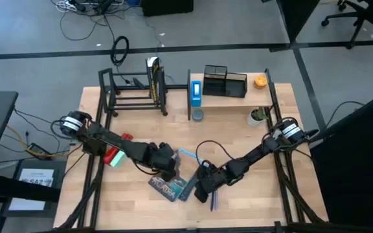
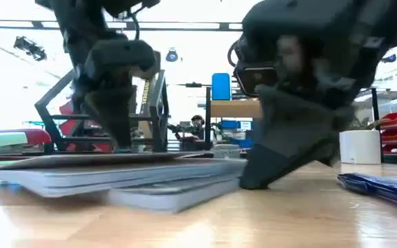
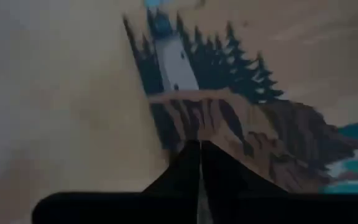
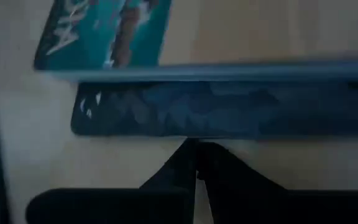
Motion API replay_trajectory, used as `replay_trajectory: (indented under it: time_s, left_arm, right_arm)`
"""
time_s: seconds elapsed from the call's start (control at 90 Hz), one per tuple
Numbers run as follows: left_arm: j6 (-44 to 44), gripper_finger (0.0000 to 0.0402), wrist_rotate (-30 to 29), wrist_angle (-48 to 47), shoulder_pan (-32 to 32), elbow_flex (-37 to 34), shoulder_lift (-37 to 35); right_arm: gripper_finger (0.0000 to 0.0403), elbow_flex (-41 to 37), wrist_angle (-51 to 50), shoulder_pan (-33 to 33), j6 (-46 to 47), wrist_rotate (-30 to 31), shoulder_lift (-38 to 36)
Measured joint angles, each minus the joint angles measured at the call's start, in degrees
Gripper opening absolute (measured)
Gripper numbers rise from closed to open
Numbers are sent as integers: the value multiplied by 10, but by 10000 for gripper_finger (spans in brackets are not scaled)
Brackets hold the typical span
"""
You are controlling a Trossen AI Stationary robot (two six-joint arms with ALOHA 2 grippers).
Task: Stock shelves
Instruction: Put the brown book on the book organizer
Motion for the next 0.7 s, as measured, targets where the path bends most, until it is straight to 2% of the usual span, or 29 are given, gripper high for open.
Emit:
replay_trajectory:
  time_s: [0.122, 0.211, 0.389, 0.544, 0.611, 0.7]
  left_arm:
    - [7, 0, 1, -50, 0, 6, 3]
    - [7, 17, 37, -49, 5, -3, 0]
    - [-12, 106, 105, -26, 18, -54, 1]
    - [-41, 187, 140, 56, 22, -94, -2]
    - [-45, 204, 149, 87, 21, -100, -2]
    - [-45, 206, 151, 129, 21, -106, -2]
  right_arm:
    - [0, 0, 0, -1, 0, -1, 0]
    - [0, 0, 13, -1, -3, -18, 0]
    - [0, -1, 51, -4, -17, -71, -2]
    - [0, 16, 68, -6, -26, -97, -10]
    - [0, 28, 68, -7, -39, -103, -10]
    - [0, 36, 57, -9, -46, -106, -10]
